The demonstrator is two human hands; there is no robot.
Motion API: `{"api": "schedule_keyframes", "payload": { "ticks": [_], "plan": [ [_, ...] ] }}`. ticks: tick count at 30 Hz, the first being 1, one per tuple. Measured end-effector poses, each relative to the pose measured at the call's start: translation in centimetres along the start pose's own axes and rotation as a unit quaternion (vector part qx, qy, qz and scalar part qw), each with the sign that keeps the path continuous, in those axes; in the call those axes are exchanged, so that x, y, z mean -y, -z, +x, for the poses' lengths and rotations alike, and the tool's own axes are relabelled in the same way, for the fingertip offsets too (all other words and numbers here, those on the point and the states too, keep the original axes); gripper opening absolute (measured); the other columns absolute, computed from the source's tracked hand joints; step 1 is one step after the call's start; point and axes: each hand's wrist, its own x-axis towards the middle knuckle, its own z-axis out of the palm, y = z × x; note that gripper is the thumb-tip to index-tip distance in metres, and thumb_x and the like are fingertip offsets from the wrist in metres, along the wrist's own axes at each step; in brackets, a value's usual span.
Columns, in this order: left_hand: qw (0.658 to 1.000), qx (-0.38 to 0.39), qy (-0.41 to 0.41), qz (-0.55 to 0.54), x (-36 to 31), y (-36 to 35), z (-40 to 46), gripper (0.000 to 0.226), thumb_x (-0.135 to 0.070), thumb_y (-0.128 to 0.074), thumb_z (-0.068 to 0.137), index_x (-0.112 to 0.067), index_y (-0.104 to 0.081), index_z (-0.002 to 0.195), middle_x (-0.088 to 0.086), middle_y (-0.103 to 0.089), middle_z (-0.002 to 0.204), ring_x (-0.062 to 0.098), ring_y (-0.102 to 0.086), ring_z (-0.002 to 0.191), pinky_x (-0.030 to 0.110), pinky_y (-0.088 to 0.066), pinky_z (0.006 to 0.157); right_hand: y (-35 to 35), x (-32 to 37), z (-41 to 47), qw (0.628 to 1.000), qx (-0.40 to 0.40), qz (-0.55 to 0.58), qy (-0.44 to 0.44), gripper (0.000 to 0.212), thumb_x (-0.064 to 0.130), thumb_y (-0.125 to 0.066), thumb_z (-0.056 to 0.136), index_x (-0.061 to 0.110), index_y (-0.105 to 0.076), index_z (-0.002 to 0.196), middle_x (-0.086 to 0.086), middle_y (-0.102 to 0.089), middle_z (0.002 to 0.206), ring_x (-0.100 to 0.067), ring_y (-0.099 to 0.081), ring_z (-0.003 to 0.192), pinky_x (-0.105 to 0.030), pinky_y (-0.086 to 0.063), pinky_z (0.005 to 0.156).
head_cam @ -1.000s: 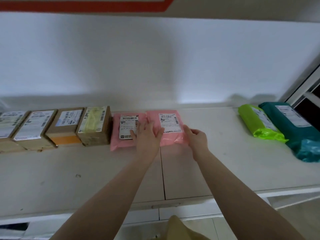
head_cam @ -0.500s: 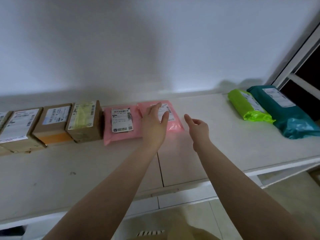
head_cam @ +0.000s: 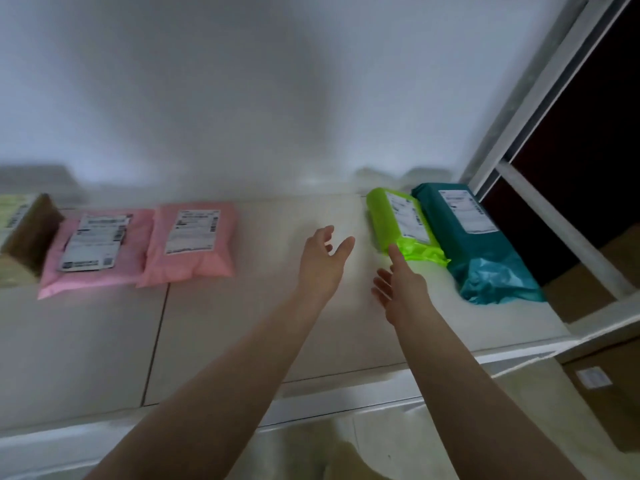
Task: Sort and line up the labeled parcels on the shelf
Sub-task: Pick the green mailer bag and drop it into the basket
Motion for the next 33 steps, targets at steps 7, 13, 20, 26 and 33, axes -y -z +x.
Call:
{"api": "schedule_keyframes", "payload": {
  "ticks": [7, 13, 20, 26, 33],
  "plan": [
    [0.997, -0.016, 0.081, -0.007, -1.9, -8.6, 0.8, 0.066, -0.041, -0.064, 0.087, -0.009, -0.042, 0.141, 0.009, -0.050, 0.138, 0.020, -0.052, 0.119, 0.023, -0.036, 0.090, 5.3, 3.5, 3.7, 0.998, 0.031, 0.017, -0.054, 0.052, 0.051, -0.069, 0.085, 0.011, -0.054, 0.115, -0.008, -0.058, 0.093, -0.020, -0.059, 0.080, -0.034, -0.055, 0.077],
    [0.988, -0.039, 0.143, -0.052, -2.8, -11.7, 2.0, 0.072, -0.038, -0.066, 0.086, -0.006, -0.036, 0.143, 0.011, -0.050, 0.139, 0.023, -0.050, 0.122, 0.023, -0.036, 0.085, 6.7, 5.5, 5.4, 0.995, 0.046, 0.050, -0.078, 0.055, 0.047, -0.070, 0.086, 0.008, -0.057, 0.122, -0.008, -0.056, 0.087, -0.019, -0.058, 0.072, -0.031, -0.055, 0.064],
    [0.979, -0.064, 0.183, -0.054, -2.9, -12.2, 3.9, 0.082, -0.048, -0.070, 0.079, -0.006, -0.037, 0.142, 0.013, -0.052, 0.135, 0.029, -0.054, 0.118, 0.039, -0.046, 0.100, 6.6, 6.0, 6.8, 0.993, 0.058, 0.059, -0.082, 0.054, 0.043, -0.070, 0.087, 0.009, -0.058, 0.127, -0.008, -0.057, 0.087, -0.018, -0.057, 0.071, -0.032, -0.055, 0.065],
    [0.978, -0.066, 0.192, -0.048, -3.4, -12.6, 4.7, 0.050, -0.042, -0.073, 0.080, -0.002, -0.057, 0.104, 0.007, -0.060, 0.096, 0.028, -0.059, 0.095, 0.041, -0.053, 0.089, 6.4, 6.2, 7.6, 0.992, 0.073, 0.055, -0.087, 0.054, 0.039, -0.070, 0.088, 0.006, -0.058, 0.128, -0.017, -0.064, 0.110, -0.027, -0.064, 0.093, -0.032, -0.059, 0.057],
    [0.972, -0.065, 0.201, -0.105, -2.7, -11.8, 4.9, 0.031, -0.030, -0.074, 0.081, -0.003, -0.067, 0.095, 0.008, -0.069, 0.092, 0.026, -0.067, 0.086, 0.041, -0.056, 0.086, 5.9, 6.3, 8.2, 0.991, 0.081, 0.055, -0.086, 0.047, 0.034, -0.071, 0.088, 0.005, -0.061, 0.124, -0.014, -0.065, 0.095, -0.027, -0.064, 0.095, -0.036, -0.058, 0.076]
  ]
}}
